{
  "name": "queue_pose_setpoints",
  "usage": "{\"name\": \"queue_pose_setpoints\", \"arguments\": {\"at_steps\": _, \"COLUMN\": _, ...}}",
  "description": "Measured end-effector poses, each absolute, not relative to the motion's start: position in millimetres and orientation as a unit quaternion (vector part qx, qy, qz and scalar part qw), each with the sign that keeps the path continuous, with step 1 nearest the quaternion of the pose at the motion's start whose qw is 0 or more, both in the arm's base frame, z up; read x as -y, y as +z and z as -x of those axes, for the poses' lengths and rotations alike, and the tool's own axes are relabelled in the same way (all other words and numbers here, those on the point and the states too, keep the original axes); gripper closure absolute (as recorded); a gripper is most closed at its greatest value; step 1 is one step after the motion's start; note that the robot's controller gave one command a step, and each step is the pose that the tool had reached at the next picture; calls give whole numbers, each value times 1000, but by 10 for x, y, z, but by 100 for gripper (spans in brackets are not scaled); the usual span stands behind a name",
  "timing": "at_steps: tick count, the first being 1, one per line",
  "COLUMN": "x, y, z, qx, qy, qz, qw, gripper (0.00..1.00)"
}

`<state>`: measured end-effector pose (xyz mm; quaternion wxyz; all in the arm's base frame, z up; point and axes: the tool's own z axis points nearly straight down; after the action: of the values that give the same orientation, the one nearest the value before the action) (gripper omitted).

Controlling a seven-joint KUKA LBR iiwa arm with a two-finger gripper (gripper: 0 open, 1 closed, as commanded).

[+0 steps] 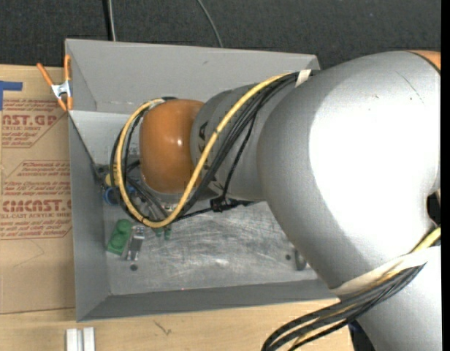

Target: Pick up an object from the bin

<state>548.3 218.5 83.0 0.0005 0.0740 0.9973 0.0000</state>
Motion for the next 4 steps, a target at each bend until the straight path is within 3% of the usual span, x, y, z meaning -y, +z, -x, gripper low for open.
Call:
{"name": "queue_pose_setpoints", "arguments": {"at_steps": 1, "x": -2331, "y": 724, "z": -5439, "qx": -996, "qy": 1, "qz": -93, "qw": 4, "gripper": 0}}
{"name": "queue_pose_setpoints", "arguments": {"at_steps": 2, "x": -2337, "y": 742, "z": -5452, "qx": -996, "qy": 3, "qz": -93, "qw": 6, "gripper": 100}}
{"name": "queue_pose_setpoints", "arguments": {"at_steps": 4, "x": -2337, "y": 742, "z": -5452, "qx": -996, "qy": 3, "qz": -93, "qw": 6, "gripper": 100}}
